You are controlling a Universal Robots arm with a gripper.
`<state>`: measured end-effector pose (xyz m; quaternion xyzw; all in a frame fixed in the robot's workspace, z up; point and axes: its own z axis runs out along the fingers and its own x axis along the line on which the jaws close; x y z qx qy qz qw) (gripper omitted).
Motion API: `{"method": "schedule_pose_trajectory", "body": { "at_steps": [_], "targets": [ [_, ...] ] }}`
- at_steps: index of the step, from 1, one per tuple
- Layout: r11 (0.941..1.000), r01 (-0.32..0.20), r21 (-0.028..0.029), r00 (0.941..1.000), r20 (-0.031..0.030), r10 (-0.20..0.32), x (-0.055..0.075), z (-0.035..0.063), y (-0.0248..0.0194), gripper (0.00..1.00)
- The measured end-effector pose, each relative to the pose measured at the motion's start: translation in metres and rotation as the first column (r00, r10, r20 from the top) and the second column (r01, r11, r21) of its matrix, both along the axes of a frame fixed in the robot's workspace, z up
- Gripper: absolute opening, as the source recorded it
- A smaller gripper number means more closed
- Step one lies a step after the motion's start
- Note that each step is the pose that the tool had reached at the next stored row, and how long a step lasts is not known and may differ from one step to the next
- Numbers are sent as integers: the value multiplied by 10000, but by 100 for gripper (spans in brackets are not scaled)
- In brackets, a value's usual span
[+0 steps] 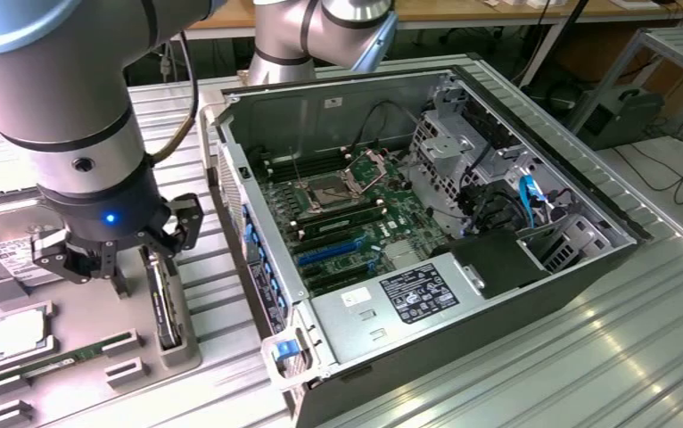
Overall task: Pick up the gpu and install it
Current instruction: 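Pick up the gpu and move the gpu toward the slot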
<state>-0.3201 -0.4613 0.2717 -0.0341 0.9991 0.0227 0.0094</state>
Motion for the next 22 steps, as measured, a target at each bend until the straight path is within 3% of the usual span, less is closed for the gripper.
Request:
{"method": "schedule_pose_trajectory", "body": {
  "at_steps": [9, 14, 22],
  "targets": [
    [10000, -1, 1, 10000, 0, 1, -1, -94, -1, 56],
    [10000, 32, 1, 10000, 0, -32, -2, -181, -23, 56],
    [9995, 316, 0, 9995, -1, -316, 7, -296, -24, 56]
  ]
}}
